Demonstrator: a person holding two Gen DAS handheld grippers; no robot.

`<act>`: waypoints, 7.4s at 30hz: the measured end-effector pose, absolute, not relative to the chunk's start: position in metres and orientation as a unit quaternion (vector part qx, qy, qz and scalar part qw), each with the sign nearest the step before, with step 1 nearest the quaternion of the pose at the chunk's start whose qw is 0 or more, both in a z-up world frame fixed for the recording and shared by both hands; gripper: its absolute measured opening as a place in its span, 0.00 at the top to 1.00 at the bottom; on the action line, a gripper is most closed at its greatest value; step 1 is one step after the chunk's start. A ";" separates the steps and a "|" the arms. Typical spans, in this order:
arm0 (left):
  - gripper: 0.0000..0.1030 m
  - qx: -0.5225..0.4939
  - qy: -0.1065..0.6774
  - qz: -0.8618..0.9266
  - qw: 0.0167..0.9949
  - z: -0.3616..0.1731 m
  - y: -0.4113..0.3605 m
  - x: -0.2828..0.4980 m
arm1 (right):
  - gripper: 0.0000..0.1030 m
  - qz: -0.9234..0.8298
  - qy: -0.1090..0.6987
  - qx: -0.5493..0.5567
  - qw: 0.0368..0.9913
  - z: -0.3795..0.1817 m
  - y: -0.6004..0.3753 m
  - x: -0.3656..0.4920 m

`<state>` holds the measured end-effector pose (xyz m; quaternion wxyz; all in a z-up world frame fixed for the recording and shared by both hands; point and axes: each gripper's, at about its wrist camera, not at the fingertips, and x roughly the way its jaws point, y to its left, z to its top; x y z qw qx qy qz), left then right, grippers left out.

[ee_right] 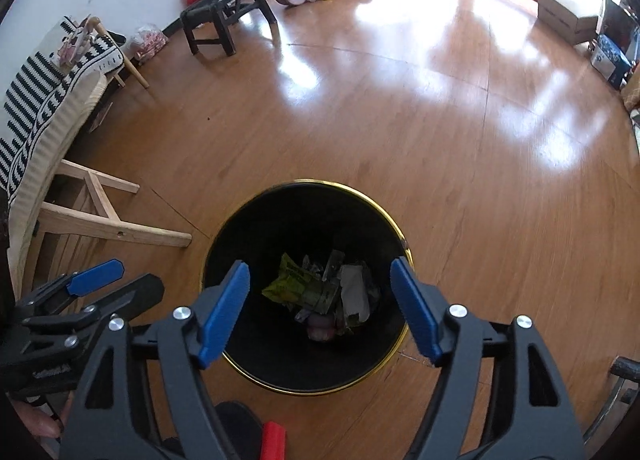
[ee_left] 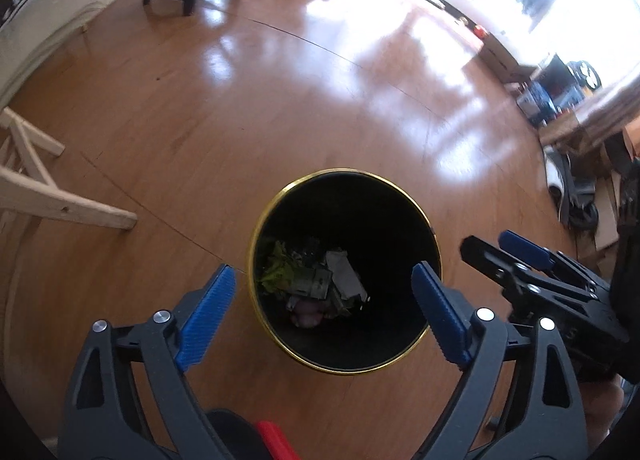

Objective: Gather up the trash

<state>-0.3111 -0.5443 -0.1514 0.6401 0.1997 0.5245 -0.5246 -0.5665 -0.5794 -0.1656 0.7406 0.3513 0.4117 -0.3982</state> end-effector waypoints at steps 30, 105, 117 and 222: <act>0.07 0.000 0.418 -0.119 0.901 -0.018 -0.094 0.117 | 0.21 -0.028 0.400 0.186 0.897 -0.006 -0.293 -0.050; 0.20 0.096 0.410 -0.474 0.773 0.004 -0.409 -0.223 | 0.95 -0.343 0.356 0.265 0.828 -0.008 -0.539 -0.515; 0.20 0.194 0.455 -0.544 0.677 -0.080 -0.522 -0.338 | 0.95 -0.442 0.380 0.298 0.755 -0.088 -0.574 -0.638; 0.06 -0.012 0.376 -0.071 0.924 0.018 0.013 0.016 | 0.07 -0.058 0.410 0.158 0.896 -0.017 -0.254 -0.062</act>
